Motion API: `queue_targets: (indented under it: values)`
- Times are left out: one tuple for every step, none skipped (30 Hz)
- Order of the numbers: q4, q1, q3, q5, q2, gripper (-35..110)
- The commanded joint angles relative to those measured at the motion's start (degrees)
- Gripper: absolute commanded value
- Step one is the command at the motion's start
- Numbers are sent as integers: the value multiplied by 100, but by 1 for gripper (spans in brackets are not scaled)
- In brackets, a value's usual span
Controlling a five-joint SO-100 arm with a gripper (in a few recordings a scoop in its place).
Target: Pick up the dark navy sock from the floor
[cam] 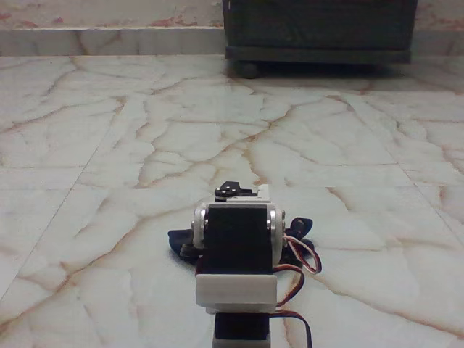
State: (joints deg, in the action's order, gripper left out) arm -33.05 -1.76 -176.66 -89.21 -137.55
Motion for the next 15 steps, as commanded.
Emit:
queue_targets:
  values:
    - [-624,308,0,-62,-132,0]
    - [-615,308,0,-70,-132,0]
    - [-606,308,0,-70,-132,0]
    - [-606,308,0,-88,-132,0]
    - [-606,308,0,-88,-132,0]
    - [-606,299,0,-79,-132,0]
    - [-615,290,0,-79,-132,0]
    - [-615,281,0,-70,-123,0]
    - [-606,264,0,-53,-114,0]
    - [-624,246,0,-44,-97,0]
    - [-624,246,18,-18,-88,0]
    - [-598,246,53,9,-62,0]
    - [-598,246,114,114,-9,0]
    - [-492,246,255,202,62,0]
    - [-475,246,404,396,185,0]
